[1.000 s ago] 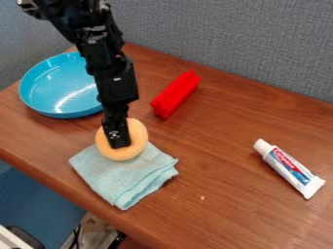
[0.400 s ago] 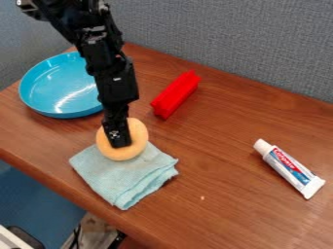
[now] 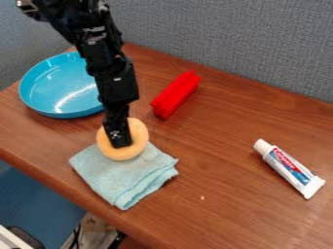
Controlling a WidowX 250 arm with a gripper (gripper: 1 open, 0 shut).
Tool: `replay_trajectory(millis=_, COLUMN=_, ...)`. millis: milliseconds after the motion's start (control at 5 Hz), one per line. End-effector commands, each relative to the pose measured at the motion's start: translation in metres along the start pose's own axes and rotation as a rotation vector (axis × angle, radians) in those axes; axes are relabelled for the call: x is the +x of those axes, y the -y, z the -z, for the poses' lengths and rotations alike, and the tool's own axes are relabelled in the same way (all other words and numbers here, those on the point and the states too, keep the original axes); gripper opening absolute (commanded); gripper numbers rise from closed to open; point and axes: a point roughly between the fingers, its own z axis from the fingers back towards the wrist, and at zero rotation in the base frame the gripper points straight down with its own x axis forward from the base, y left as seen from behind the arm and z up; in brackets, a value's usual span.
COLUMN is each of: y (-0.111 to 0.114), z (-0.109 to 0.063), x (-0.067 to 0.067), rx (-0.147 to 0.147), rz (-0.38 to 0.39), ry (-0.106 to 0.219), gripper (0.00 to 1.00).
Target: Put the yellow ball on the blue plate
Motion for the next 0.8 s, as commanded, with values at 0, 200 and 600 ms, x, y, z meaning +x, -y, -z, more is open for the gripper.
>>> replay_trajectory(millis=0, y=0.0054, z=0.0252, x=-0.0037, rx=-0.053, rz=0.017, ry=-0.007, gripper=0.00)
replay_trajectory(millis=200, y=0.0049, z=0.0251, x=-0.0034, rx=-0.050, rz=0.019, ry=-0.004, gripper=0.00)
replay_trajectory(millis=600, y=0.0039, z=0.0255, x=-0.0027, rx=-0.046, rz=0.024, ry=0.002, gripper=0.00)
